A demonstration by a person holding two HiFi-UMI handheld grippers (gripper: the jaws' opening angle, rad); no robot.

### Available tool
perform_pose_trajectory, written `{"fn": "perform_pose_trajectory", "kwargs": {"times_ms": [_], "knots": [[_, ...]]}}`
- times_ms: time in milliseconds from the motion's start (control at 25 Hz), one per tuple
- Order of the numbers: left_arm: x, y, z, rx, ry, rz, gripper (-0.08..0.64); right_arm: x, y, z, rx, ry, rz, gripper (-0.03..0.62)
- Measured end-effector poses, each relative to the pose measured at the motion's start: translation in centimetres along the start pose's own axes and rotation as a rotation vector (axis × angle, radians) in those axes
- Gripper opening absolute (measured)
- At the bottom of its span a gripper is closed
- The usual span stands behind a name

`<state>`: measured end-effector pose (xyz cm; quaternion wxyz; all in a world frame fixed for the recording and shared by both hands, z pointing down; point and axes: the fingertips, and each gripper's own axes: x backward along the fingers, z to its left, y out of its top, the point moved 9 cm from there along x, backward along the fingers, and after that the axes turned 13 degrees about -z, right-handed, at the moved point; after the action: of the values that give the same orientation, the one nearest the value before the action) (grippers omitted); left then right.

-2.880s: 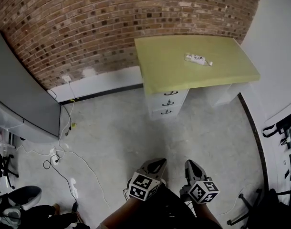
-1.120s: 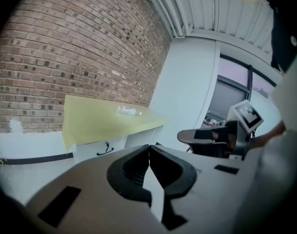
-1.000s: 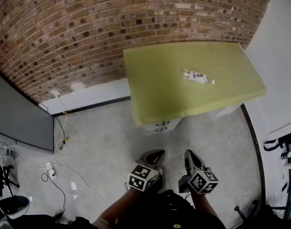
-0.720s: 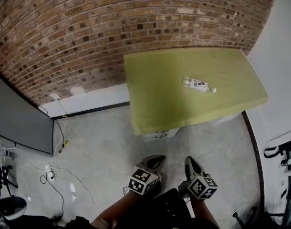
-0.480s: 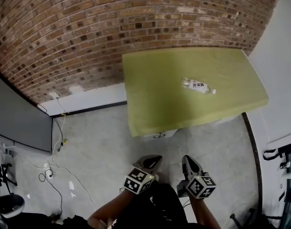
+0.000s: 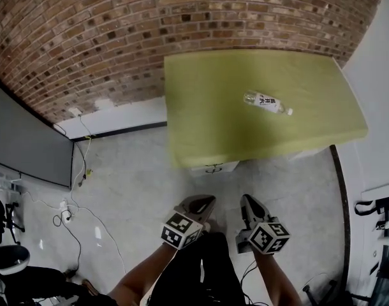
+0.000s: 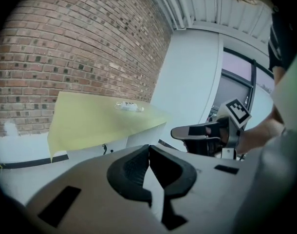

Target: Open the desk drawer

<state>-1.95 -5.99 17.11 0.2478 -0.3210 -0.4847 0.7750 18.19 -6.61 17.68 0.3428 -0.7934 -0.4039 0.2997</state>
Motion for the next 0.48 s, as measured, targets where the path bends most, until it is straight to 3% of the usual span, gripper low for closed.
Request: {"fn": "perform_pose_trajectory", "kwargs": {"times_ms": [240,480], "knots": [[-2.7,-2.3,1.4,0.062,0.000,-0.034,0.011,-1.5,-0.9,-2.8,-0.039,0.012,-0.048,0.012],[-6.5,-7.1,5.3,0.109,-0.022,-0.070,0.011,-4.6,-4.4,-7.3,-0.091,0.034,-0.125,0.014]]}}
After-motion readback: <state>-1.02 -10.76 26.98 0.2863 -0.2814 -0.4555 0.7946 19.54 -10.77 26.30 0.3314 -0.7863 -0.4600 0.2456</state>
